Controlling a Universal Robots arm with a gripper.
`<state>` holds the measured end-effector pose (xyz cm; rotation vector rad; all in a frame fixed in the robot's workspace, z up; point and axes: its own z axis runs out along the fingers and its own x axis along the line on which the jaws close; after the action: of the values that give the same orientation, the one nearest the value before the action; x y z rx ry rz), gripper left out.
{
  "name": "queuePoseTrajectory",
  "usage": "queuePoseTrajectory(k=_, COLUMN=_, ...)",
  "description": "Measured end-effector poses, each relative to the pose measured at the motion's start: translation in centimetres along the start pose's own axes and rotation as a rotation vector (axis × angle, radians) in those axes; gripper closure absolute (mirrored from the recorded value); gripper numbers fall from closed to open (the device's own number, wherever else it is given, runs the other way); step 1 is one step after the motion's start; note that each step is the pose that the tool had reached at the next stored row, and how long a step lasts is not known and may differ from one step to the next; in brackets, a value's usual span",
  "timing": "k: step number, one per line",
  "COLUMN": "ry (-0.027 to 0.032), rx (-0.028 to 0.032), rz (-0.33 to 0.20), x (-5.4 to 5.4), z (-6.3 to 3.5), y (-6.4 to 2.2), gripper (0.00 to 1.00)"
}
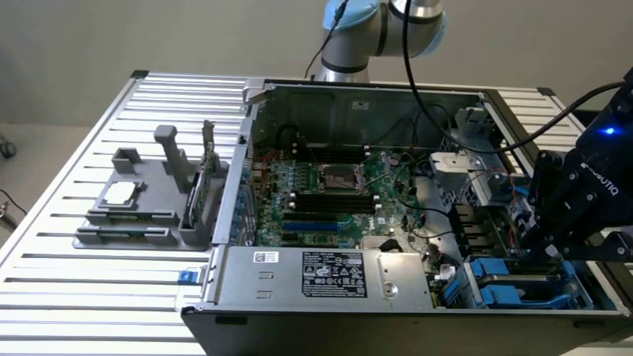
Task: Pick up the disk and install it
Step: 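Insert the second disk wire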
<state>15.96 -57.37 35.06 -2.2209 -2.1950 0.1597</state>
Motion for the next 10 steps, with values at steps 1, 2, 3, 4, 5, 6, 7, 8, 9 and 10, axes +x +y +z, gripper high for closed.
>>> queuePoseTrajectory(k=1, ry=0.0026, rx=-0.0001, rz=-0.001, x=0.0, z=0.01, y=-0.09, gripper=0.75)
queuePoseTrajectory(k=2, ry=0.0052, rx=-0.0002, rz=-0.004, x=0.0, z=0.01, y=-0.23, gripper=0.75)
queuePoseTrajectory(k=3, ry=0.0074, rx=-0.0004, rz=-0.008, x=0.0, z=0.01, y=-0.38, gripper=0.75)
queuePoseTrajectory(k=4, ry=0.0098, rx=-0.0006, rz=-0.012, x=0.0, z=0.03, y=-0.51, gripper=0.75)
queuePoseTrajectory(k=5, ry=0.0121, rx=-0.0008, rz=-0.015, x=0.0, z=0.04, y=-0.64, gripper=0.75)
queuePoseTrajectory(k=6, ry=0.0140, rx=-0.0010, rz=-0.019, x=0.0, z=0.05, y=-0.76, gripper=0.75)
queuePoseTrajectory(k=7, ry=0.0151, rx=-0.0012, rz=-0.023, x=0.0, z=0.06, y=-0.89, gripper=0.75)
queuePoseTrajectory(k=8, ry=0.0159, rx=-0.0014, rz=-0.027, x=0.0, z=0.07, y=-1.02, gripper=0.75)
queuePoseTrajectory(k=9, ry=0.0168, rx=-0.0015, rz=-0.030, x=0.0, z=0.09, y=-1.16, gripper=0.75)
queuePoseTrajectory(k=10, ry=0.0172, rx=-0.0017, rz=-0.033, x=0.0, z=0.09, y=-1.30, gripper=0.75)
